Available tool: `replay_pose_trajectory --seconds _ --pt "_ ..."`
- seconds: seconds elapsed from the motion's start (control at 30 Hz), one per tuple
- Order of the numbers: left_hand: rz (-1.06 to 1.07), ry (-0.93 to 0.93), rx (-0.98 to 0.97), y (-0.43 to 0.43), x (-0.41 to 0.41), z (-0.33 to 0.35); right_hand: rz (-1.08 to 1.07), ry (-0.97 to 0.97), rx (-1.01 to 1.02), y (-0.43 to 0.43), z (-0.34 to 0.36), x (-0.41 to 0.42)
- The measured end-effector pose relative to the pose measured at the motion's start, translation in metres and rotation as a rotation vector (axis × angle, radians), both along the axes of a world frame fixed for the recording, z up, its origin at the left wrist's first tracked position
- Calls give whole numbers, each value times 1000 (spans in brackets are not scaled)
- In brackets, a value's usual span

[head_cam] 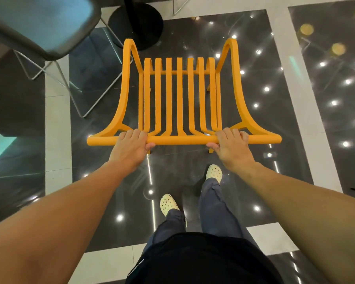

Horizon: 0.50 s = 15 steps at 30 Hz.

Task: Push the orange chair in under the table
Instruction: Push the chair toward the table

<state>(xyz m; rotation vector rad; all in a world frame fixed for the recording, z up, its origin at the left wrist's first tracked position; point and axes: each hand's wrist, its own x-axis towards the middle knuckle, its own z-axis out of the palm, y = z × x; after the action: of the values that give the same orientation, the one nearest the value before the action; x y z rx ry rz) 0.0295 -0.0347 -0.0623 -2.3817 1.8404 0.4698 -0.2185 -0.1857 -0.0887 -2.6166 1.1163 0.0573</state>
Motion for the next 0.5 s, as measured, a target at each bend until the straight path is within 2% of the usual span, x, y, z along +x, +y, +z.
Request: replay_pose_trajectory --seconds 0.5 --pt "238 -14 -13 -160 -18 -6 239 25 88 -220 -1 24"
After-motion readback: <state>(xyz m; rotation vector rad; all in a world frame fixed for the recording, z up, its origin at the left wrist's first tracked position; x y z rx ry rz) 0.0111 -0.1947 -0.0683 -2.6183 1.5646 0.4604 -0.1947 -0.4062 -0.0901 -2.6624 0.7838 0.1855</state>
